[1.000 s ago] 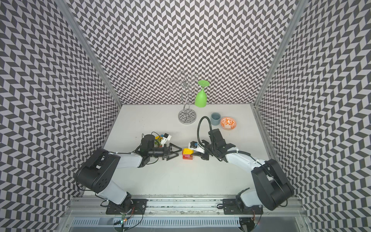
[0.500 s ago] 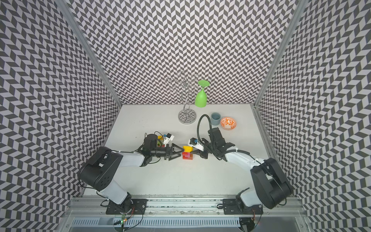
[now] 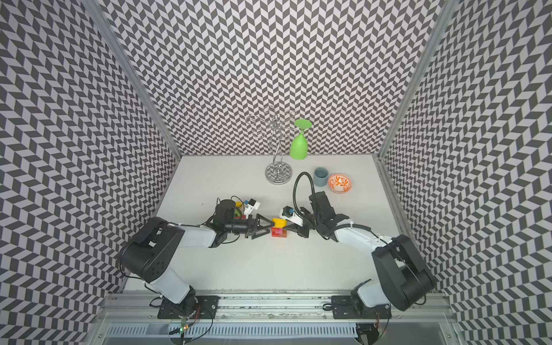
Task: Assemble the letter s with lego
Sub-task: Assemble the lego brick with the lego brick.
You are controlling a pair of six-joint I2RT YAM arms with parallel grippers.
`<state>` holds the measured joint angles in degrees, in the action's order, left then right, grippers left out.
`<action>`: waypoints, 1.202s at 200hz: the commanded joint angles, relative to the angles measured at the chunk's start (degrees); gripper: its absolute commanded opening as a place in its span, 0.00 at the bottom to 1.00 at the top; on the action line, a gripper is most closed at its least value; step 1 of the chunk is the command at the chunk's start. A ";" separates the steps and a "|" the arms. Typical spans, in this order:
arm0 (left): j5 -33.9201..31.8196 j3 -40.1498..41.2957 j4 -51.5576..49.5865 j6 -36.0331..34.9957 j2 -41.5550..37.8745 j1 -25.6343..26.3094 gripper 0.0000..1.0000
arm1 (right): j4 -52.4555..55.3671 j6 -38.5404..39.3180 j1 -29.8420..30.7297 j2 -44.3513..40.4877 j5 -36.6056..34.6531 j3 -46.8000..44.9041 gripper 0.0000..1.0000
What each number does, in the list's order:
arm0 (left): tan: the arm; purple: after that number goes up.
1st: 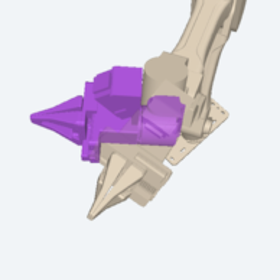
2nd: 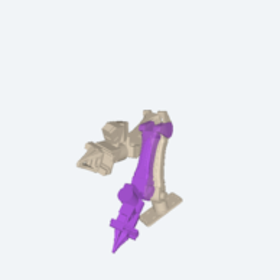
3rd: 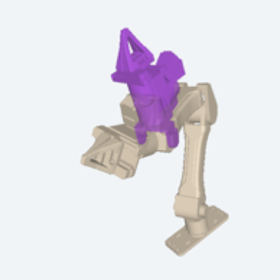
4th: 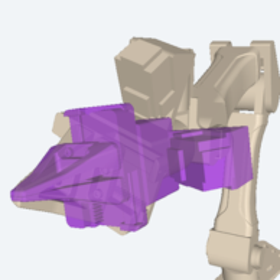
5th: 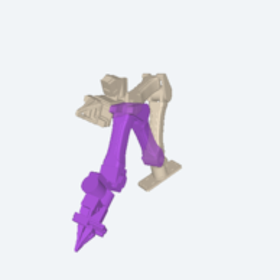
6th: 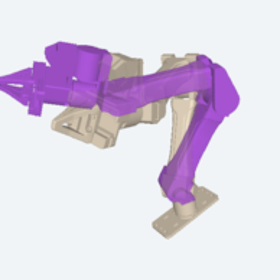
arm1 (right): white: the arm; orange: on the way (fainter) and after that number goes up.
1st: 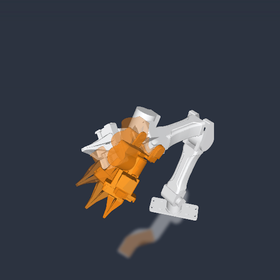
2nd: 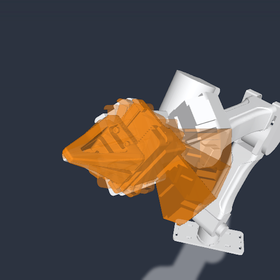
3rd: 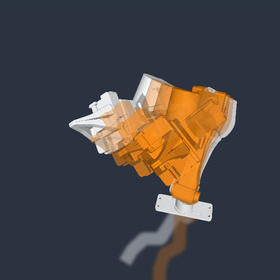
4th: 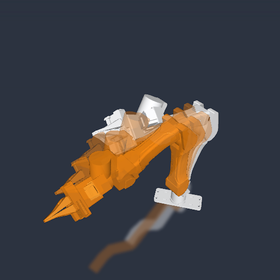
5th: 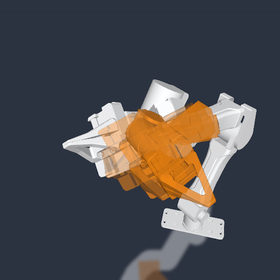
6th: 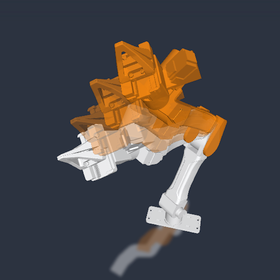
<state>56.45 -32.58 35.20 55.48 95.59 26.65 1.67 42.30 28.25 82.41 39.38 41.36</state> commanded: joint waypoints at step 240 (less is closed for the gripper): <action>1.21 -1.81 3.14 0.60 3.27 1.46 0.73 | -0.09 1.06 1.94 2.85 -4.06 1.97 0.08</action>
<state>56.75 -32.84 37.15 56.64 98.19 27.62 1.87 42.63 29.85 84.55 35.75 41.76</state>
